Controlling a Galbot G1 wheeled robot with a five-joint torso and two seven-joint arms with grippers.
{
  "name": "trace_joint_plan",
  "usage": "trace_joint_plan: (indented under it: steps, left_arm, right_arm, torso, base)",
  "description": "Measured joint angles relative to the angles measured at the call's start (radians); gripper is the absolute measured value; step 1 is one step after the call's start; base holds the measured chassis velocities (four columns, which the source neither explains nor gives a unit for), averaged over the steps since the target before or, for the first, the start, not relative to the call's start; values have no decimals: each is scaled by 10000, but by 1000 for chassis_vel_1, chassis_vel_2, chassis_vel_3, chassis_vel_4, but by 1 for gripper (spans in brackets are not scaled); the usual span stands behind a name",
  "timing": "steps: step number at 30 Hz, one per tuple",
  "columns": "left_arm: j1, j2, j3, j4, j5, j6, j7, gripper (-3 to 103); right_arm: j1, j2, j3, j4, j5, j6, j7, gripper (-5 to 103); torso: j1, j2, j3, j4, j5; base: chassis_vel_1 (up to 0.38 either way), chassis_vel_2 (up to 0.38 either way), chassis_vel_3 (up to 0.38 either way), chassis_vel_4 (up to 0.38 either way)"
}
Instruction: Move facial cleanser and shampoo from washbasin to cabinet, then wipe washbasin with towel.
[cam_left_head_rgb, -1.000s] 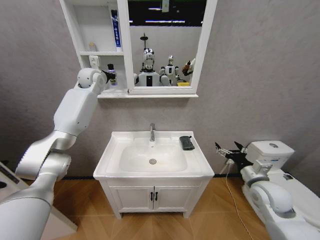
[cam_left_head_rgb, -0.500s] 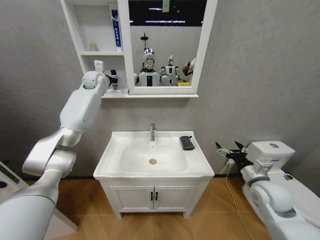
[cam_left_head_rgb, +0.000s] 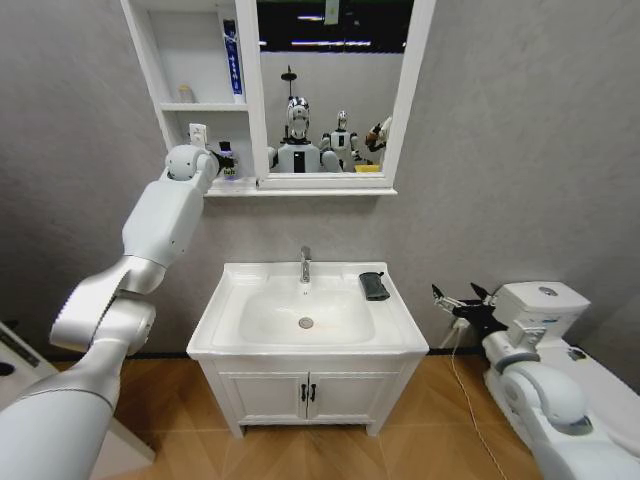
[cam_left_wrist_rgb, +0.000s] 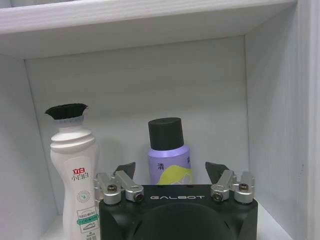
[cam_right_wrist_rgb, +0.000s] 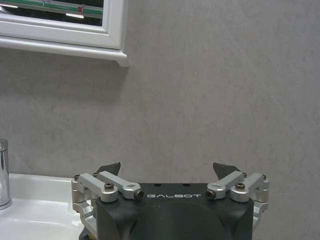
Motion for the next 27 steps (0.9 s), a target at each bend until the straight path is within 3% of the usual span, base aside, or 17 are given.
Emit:
trace_joint_plan:
  steps: [2,4,8,11,12,14,17,19,20,22,24,27]
  left_arm:
    - [39,7,-28,-51,6,-20,-1,81]
    - [190,153,-81,-505,-129,-3,-131,97]
    - [533,542,-126,-1506,-602,159,-591,100]
    - [1356,1185,-348,-3493,-1521,413,-1801,100]
    - [1356,1185,-348,-3493,-1521,413,-1801,100]
    - [2309,1856,-756,-5484,-2330,661,-2548,100]
    - [2982,2375,-958,-6511,-2794,709,-2884,100]
    - [4152,3229,-1259,-7977,-3426,536,-3229,100]
    - [5237,3905,-1558,-9215,-3698,86,-3400,100]
    - [5480,4006,-1640,-9426,-3694,-29,-3427,100]
    - [7216,4104,-2447,-10173,-3004,-866,-3450,100]
    - [7956,4020,-2903,-10313,-2629,-1100,-3274,100]
  right_arm:
    - [1,-3,-6,-6,0,1,-1,100]
    - [-2,-3,-10,-10,-1,5,-3,100]
    - [-1,-3,-12,-24,-1,6,-3,100]
    - [29,21,-56,-53,-1,7,-1,100]
    - [29,21,-56,-53,-1,7,-1,100]
    - [70,66,-113,-58,6,-1,22,100]
    - [85,90,-151,-28,40,-24,42,100]
    - [95,126,-216,73,162,-95,112,100]
    - [87,156,-250,199,416,-221,219,100]
    - [75,169,-248,230,466,-238,247,100]
    - [-52,320,-146,413,628,-280,499,100]
    - [-58,358,-136,452,650,-282,609,100]
  torso:
    - [-1,0,0,0,0]
    - [1,0,0,-3,0]
    - [0,0,0,-1,0]
    - [0,0,0,0,-2]
    - [0,0,0,0,-2]
    - [0,1,-2,-3,0]
    - [-1,1,-2,-3,2]
    - [-1,0,-1,2,-5]
    - [-2,2,-3,11,-6]
    - [-3,2,-3,11,-2]
    - [-4,3,-3,0,-3]
    - [-4,3,-3,-3,-5]
  base:
    - [0,0,0,0]
    - [0,0,0,0]
    - [0,0,0,0]
    - [0,0,0,0]
    - [0,0,0,0]
    - [0,0,0,0]
    - [0,0,0,0]
    - [0,0,0,0]
    - [0,0,0,0]
    - [0,0,0,0]
    - [0,0,0,0]
    - [0,0,0,0]
